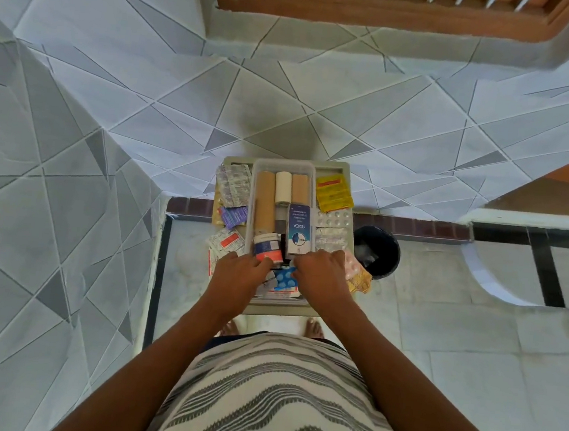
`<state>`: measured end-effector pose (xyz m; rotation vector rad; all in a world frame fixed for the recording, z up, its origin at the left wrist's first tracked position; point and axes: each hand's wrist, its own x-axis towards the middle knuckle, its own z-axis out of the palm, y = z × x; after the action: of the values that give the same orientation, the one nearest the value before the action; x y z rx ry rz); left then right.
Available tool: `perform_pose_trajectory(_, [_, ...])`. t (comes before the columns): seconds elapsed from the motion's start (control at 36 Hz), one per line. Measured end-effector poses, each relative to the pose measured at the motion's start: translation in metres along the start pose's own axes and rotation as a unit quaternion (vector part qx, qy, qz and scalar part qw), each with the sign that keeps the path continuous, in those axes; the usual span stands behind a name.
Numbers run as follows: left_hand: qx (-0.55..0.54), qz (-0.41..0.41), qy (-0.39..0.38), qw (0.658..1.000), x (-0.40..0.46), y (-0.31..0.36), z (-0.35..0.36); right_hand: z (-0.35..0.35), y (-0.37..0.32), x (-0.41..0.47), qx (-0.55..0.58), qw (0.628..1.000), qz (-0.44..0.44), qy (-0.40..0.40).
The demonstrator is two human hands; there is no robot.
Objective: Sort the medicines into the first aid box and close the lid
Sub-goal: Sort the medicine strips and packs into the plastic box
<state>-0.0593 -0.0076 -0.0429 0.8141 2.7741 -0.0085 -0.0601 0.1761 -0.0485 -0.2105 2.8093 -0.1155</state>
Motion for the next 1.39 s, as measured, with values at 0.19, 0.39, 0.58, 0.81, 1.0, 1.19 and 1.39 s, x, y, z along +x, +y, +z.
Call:
perform_pose_trajectory(0.19, [-0.009, 0.024, -0.008, 1.000, -0.002, 0.000, 0.006, -0.001, 0.001, -0.007, -0.020, 0.998, -0.026, -0.048])
perform_pose_trajectory(0.39, [0.007, 0.048, 0.012, 0.999, -0.006, -0.005, 0.006, -0.005, -0.006, -0.012, -0.071, 0.996, -0.043, -0.046])
perform_pose_trajectory(0.58, [0.003, 0.095, -0.014, 0.995, -0.007, -0.015, 0.010, -0.005, -0.008, -0.015, -0.076, 0.993, -0.079, -0.047])
perform_pose_trajectory(0.81, [0.000, 0.067, -0.029, 0.997, -0.006, -0.010, 0.007, 0.012, 0.009, -0.013, 0.004, 0.992, -0.119, 0.040])
perform_pose_trajectory(1.0, [-0.042, 0.031, 0.068, 0.996, -0.004, 0.015, 0.004, 0.030, 0.059, -0.027, 0.296, 0.939, 0.017, 0.174])
perform_pose_trajectory(1.19, [-0.057, 0.061, 0.124, 0.989, 0.031, 0.068, 0.000, 0.045, 0.117, -0.026, 0.340, 0.908, 0.198, 0.146])
perform_pose_trajectory(1.39, [0.030, 0.079, 0.110, 0.990, 0.052, 0.131, -0.002, 0.034, 0.144, 0.001, 0.325, 0.932, 0.161, 0.006])
